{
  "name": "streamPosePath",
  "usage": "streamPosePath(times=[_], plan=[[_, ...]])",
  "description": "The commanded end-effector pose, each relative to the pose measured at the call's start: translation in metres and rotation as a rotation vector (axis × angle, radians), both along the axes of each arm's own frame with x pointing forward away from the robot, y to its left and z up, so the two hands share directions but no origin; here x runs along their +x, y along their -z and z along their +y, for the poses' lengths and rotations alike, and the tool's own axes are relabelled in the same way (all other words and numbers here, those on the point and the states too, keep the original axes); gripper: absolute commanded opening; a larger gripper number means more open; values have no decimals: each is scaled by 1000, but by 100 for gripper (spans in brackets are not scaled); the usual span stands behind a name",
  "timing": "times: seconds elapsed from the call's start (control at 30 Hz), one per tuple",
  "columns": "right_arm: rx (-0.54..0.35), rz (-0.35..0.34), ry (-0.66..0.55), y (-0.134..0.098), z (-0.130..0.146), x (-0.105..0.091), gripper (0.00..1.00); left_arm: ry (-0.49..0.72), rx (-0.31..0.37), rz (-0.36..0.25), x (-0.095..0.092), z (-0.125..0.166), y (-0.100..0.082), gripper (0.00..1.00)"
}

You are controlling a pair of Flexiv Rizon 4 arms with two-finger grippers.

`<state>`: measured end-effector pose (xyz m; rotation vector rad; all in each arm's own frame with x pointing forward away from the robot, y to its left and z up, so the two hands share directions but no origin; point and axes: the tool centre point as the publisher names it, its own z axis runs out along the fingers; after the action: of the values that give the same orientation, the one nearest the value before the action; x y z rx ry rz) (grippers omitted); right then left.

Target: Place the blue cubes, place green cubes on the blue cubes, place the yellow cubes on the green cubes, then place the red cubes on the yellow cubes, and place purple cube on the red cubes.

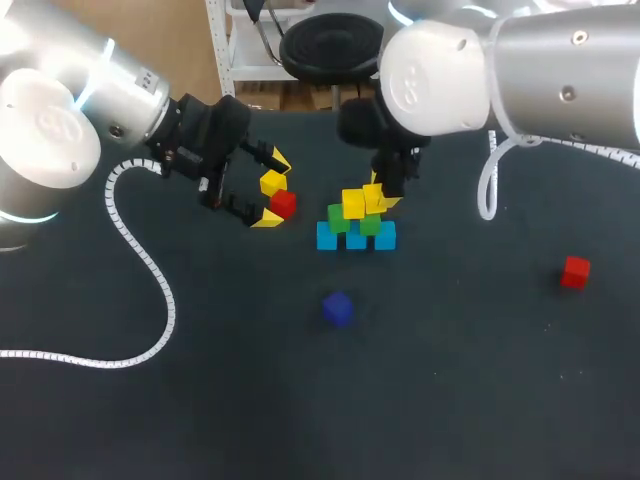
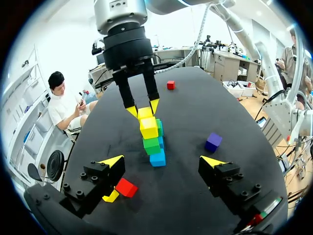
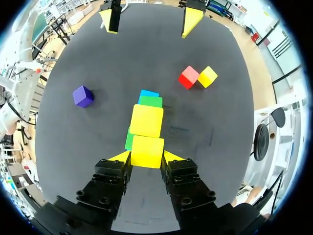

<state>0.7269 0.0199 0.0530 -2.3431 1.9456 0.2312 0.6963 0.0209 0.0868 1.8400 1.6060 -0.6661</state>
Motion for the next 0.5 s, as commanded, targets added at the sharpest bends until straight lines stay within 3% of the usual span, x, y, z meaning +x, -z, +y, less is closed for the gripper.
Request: streamPosePath(times=[0.03, 0.5], plan=[[-1, 5, -1, 1, 1, 2, 0, 2, 7, 5, 2, -1, -1, 100], [-2, 7, -2, 2, 2, 3, 0, 2, 7, 5, 2, -1, -1, 100]])
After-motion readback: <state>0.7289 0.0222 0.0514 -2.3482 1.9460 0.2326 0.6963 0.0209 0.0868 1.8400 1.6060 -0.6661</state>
